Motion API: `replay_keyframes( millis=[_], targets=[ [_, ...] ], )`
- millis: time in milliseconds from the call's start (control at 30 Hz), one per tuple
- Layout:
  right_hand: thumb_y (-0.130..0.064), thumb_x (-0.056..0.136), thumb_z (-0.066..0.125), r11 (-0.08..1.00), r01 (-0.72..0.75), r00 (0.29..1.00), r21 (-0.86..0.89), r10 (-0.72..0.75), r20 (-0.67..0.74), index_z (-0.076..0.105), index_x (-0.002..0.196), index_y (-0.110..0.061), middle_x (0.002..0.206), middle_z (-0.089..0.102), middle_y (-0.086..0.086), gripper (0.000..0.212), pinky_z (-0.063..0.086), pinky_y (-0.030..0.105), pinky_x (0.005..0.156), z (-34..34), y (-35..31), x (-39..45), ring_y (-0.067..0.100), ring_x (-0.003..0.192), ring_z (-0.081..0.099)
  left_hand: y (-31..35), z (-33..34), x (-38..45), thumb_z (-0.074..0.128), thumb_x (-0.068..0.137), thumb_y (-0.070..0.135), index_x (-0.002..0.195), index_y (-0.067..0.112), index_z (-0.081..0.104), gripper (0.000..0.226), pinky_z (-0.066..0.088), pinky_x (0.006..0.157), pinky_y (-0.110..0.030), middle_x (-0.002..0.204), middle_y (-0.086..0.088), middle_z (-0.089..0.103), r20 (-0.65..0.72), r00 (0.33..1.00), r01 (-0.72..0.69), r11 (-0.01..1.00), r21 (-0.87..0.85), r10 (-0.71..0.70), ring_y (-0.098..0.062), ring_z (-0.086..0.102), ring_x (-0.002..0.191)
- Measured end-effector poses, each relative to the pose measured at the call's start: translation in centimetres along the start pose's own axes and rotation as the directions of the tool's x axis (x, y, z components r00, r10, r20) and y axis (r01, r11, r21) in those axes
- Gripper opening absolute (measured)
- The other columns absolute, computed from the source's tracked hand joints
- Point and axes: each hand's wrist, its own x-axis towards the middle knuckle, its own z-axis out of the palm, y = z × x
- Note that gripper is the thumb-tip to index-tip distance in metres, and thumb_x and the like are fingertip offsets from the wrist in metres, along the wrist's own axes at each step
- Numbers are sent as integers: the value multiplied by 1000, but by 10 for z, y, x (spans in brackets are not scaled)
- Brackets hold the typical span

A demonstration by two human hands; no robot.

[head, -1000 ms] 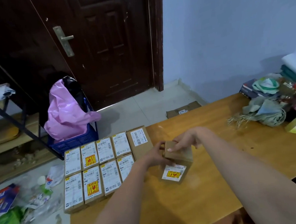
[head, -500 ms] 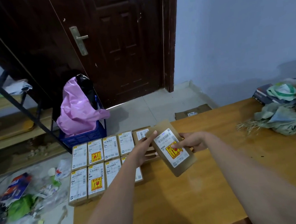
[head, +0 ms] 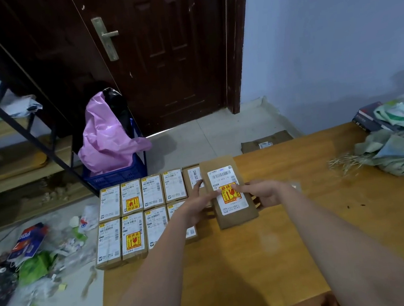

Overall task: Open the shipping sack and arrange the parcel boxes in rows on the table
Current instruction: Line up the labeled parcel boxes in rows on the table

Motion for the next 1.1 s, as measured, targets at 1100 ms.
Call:
replay_keyframes(
  millis=[1100],
  targets=[
    [-33,87,72,999,-35,967,-11,31,-254,60,121,-15,110,72,5,40,53,43,81,-16,-29,67,26,102,66,9,-48,58,57,95,25,123,23,62,29,54,92,-40,132,-10,58,-325,943,13,968,250,72,-30,61,109]
  ],
)
